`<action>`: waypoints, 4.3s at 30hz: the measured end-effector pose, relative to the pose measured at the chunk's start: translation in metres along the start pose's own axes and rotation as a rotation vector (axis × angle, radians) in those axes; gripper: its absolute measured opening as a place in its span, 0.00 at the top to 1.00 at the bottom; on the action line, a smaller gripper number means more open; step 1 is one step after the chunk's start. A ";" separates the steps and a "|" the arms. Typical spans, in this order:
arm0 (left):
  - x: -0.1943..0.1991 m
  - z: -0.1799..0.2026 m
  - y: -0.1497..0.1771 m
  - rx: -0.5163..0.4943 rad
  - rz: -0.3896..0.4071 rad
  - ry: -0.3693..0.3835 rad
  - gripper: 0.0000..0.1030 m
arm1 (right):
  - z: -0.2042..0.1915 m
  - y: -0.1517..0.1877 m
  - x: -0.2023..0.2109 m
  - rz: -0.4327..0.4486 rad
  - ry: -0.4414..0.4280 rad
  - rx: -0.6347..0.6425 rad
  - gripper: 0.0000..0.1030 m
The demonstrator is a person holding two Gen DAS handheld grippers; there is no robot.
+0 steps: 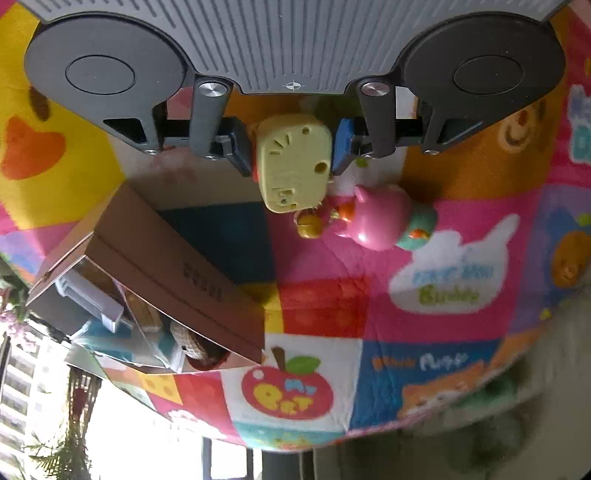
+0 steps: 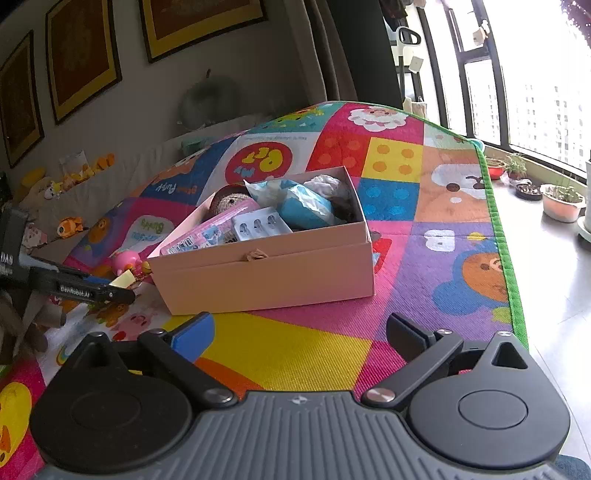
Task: Organize objects
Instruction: 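Grasp the pink bird toy with teal top with the right tool, then carry the cheese toy into the pink box and open the left tool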
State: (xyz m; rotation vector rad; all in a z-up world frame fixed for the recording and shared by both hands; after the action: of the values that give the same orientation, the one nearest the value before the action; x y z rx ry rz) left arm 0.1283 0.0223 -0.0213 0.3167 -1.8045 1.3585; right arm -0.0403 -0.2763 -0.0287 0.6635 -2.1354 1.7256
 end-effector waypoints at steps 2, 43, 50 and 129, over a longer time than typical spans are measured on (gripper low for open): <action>0.001 -0.003 0.002 0.049 0.018 0.008 0.53 | 0.000 0.000 0.001 0.003 -0.002 -0.001 0.03; 0.086 0.008 0.100 0.421 0.181 0.070 0.53 | -0.273 -0.068 -0.224 -0.472 -0.180 0.417 0.55; 0.086 0.010 0.100 0.411 0.177 0.056 0.53 | -0.239 -0.073 -0.136 -0.432 -0.282 0.420 0.84; 0.066 0.106 -0.095 0.233 0.264 0.273 0.56 | 0.020 0.005 0.047 -0.056 -0.100 0.087 0.66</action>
State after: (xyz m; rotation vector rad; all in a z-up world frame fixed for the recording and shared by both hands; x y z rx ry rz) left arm 0.0984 -0.0904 0.0847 0.0095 -1.5014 1.7118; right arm -0.0819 -0.3028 -0.0132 0.8417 -2.0949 1.7985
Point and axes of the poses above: each gripper's, at about its wrist camera, not at the fingertips, and x roughly against the way its jaws point, z to its right, y to its underside, the point moved 5 cm from there along -x, roughly the way its jaws point, and after that the axes turned 3 degrees about -z, right-handed, at the moved point
